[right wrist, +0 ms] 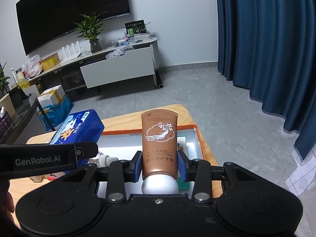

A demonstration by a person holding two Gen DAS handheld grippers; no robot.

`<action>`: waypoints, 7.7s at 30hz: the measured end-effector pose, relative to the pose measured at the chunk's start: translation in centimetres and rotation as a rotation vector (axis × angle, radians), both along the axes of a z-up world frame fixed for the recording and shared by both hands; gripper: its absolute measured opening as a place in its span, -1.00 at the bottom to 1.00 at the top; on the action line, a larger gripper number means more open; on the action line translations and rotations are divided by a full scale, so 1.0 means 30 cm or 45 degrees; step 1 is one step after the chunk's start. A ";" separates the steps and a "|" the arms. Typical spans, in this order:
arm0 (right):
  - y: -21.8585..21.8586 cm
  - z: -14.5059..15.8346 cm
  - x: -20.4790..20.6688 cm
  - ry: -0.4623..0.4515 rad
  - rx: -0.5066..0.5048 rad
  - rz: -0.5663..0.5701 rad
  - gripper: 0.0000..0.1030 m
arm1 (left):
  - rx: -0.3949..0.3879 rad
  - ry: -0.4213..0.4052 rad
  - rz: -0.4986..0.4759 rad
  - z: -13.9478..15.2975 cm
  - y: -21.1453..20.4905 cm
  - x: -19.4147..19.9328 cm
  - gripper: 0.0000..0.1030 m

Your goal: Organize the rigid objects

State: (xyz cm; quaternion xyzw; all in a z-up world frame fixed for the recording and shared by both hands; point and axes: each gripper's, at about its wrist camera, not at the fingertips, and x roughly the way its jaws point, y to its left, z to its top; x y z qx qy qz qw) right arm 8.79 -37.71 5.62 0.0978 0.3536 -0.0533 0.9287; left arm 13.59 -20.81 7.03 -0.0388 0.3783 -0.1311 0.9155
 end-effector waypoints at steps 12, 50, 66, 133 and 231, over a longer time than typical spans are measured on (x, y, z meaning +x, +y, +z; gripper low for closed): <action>-0.012 -0.023 0.040 0.038 -0.005 -0.022 -0.11 | -0.021 0.046 -0.013 -0.023 -0.002 0.038 0.20; -0.047 0.023 -0.059 -0.061 -0.194 -0.168 0.47 | -0.032 0.131 -0.035 -0.069 -0.035 0.051 0.61; 0.169 0.060 -0.052 -0.077 -0.155 0.008 0.56 | -0.027 0.091 0.158 -0.019 0.210 -0.062 0.69; 0.768 -0.118 0.340 0.090 -0.063 0.531 0.58 | 0.070 0.029 0.448 -0.209 0.695 -0.190 -0.18; 0.049 0.101 -0.615 -0.202 0.035 -0.084 0.35 | 0.043 -0.220 0.026 0.030 0.001 -0.563 -0.17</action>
